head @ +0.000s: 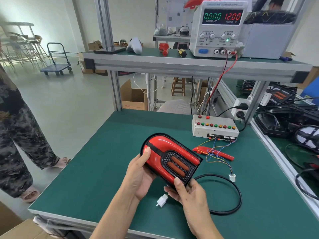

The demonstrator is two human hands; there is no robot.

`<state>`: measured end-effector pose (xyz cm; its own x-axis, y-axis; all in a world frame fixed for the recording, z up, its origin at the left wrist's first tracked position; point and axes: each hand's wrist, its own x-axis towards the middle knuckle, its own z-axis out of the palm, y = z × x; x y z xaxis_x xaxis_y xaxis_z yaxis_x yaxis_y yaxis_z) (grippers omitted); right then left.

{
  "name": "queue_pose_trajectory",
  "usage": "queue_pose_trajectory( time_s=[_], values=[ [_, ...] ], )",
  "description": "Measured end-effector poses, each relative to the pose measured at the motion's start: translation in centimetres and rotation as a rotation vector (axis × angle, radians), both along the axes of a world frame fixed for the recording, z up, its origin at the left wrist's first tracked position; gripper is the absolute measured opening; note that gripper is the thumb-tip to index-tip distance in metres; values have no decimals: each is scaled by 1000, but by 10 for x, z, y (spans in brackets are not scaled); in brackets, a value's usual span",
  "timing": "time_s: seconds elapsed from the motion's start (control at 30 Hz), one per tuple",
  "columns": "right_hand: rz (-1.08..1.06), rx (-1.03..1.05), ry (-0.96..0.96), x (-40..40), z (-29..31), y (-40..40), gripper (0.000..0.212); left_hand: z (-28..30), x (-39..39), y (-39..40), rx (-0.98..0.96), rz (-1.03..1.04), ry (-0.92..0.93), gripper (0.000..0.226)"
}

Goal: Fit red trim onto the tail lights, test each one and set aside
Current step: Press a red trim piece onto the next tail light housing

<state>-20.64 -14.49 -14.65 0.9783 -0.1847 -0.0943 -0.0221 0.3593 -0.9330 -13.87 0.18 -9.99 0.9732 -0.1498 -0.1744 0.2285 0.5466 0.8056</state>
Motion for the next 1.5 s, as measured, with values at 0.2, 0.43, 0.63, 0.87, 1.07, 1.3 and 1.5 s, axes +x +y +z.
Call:
queue_pose_trajectory(
  time_s=[0.2, 0.43, 0.63, 0.87, 1.07, 1.3, 1.5],
  values=[
    [4, -26, -6, -1, -3, 1, 42, -2, -1, 3, 11, 26, -7, 49],
    [32, 39, 1, 0, -4, -1, 43, 1, 2, 4, -12, -1, 14, 47],
    [38, 52, -15, 1, -6, -2, 43, -2, 1, 3, -56, 16, 29, 44],
    [38, 42, -5, 1, -3, -2, 43, 0, -1, -1, -52, 51, 28, 45],
    [7, -4, 36, 3, 2, 0, 27, -1, -4, -7, -61, 113, 48, 45],
    [-125, -124, 59, 8, 3, 9, 38, -9, -14, -10, -148, 76, 34, 54],
    [-116, -619, 162, 1, 10, -1, 44, -16, -10, -7, -142, 188, 84, 56]
  ],
)
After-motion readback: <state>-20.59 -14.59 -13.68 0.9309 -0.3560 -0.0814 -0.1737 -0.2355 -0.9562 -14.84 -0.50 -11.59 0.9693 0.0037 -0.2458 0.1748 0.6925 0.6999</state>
